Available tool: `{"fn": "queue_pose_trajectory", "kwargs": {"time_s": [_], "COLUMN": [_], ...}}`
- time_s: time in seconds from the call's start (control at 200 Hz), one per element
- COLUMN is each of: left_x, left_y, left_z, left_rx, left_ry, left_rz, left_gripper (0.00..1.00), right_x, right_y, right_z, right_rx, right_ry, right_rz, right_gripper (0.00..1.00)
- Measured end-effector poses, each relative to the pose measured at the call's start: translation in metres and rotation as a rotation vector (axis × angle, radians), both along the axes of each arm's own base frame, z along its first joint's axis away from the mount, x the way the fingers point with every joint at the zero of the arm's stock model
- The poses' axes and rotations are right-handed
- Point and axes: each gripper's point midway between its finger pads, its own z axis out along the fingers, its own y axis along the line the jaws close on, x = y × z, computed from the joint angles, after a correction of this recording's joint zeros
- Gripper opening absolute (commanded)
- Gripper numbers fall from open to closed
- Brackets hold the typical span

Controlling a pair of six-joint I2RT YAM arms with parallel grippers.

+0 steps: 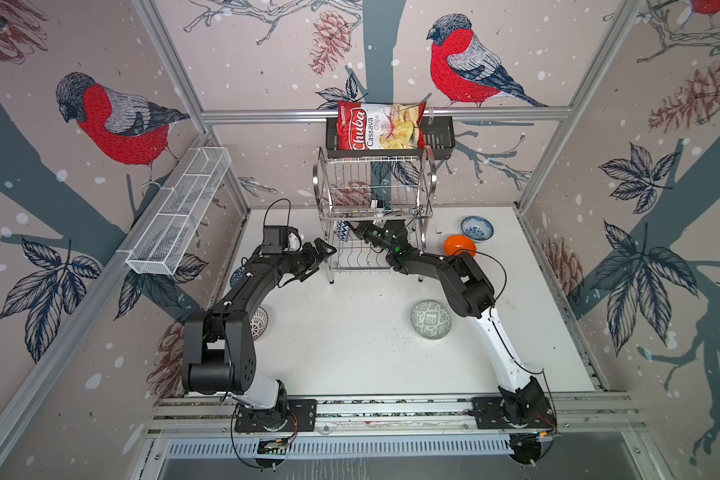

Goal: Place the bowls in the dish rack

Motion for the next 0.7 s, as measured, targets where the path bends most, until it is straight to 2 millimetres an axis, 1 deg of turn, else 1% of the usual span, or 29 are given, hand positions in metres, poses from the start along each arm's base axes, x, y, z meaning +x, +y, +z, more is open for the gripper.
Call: {"fn": "queue_pose_trajectory", "kwargs": {"time_s": [0.41, 0.7], "left_x": [0.000, 0.000], "left_y": [-0.005, -0.005], "left_z": [0.005, 0.006], "left_rx": [-0.026, -0.028], "left_ry": [-0.016, -0.015], "left_rz": [-0.024, -0.026], "left_gripper": [0.97, 0.98], "right_x": [0.014, 0.015], "right_y": [-0.002, 0.002], "right_z": [-0.009, -0.010], "right_rx": [-0.012, -0.014], "right_ry": [0.016, 0.016], "right_rz": [-0.011, 0.005], "right_gripper": [0.00, 0.00]}}
